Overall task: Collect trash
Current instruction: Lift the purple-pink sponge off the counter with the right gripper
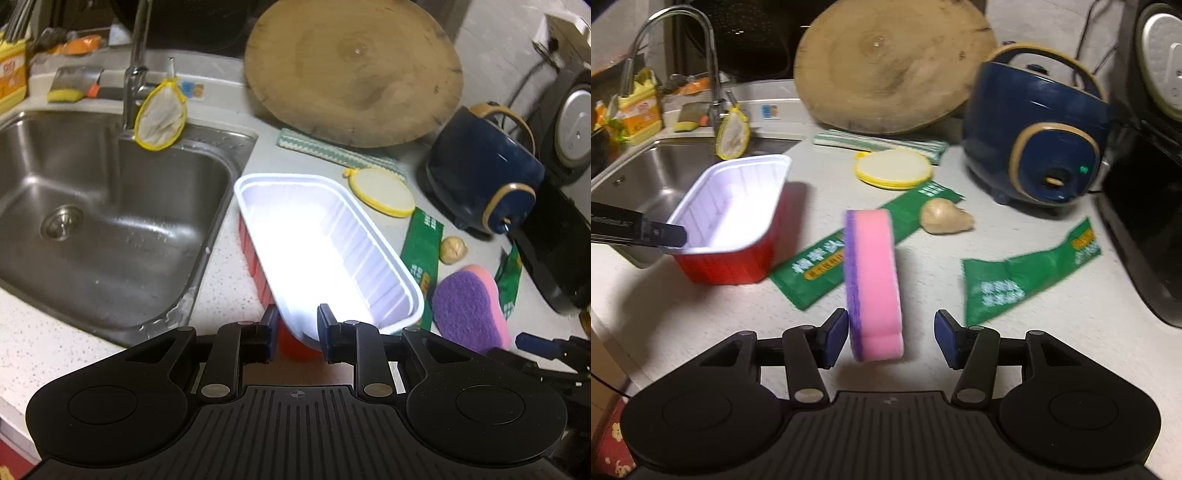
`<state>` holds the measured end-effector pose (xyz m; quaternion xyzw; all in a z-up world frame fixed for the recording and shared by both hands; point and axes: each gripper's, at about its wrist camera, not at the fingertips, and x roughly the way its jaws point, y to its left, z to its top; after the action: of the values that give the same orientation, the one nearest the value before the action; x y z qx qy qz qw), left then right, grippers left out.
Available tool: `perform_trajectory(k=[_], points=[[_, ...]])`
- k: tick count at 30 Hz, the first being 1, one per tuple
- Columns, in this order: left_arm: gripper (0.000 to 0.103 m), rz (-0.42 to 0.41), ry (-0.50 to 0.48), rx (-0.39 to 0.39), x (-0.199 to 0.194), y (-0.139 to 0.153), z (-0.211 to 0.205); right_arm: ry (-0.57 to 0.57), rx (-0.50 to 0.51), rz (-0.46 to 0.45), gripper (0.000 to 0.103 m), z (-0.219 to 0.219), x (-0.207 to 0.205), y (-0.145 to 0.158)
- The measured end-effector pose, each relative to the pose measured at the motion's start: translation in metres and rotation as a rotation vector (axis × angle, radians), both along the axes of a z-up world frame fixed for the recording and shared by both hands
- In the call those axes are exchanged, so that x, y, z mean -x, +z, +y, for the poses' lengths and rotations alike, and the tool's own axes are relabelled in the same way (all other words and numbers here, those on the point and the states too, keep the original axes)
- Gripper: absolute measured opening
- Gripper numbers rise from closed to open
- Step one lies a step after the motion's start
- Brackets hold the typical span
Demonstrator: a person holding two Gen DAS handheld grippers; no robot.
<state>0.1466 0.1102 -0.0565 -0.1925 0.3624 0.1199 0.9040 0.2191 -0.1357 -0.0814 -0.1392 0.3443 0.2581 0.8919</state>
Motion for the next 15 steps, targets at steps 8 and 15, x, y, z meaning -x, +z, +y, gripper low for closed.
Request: perform_trajectory(k=[8, 15], points=[[0.026, -0.005, -0.006, -0.005, 0.012, -0.002, 0.001, -0.095, 0.068, -0.082, 0.052, -0.004, 0.005, -0.002], [0.026, -0.02, 0.04, -0.015, 0.003, -0.012, 0.017, -0.007, 0.042, -0.14, 0.056, 0.001, 0.024, 0.008]])
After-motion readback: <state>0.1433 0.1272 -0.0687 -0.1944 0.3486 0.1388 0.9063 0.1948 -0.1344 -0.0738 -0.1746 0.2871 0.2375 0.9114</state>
